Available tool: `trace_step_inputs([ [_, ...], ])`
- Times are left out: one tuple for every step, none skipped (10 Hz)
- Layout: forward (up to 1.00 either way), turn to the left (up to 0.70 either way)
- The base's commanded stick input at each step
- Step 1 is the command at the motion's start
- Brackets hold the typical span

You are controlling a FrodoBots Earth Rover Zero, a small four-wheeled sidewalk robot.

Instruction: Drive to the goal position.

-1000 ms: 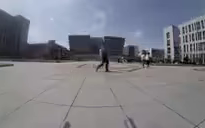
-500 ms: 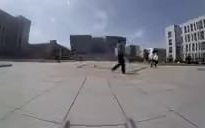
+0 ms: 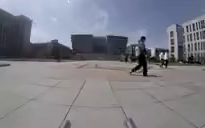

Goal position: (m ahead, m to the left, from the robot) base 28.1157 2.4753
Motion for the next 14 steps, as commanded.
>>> trace_step_inputs([
  [0.85,-0.10],
  [0.85,-0.34],
  [0.85,-0.25],
  [0.85,-0.11],
  [0.85,0.00],
  [0.85,0.00],
  [0.85,0.00],
  [0.85,0.00],
  [0.85,0.00],
  [0.85,0.00],
  [0.85,0.00],
  [0.85,-0.34],
  [0.85,-0.32],
  [0.85,-0.20],
])
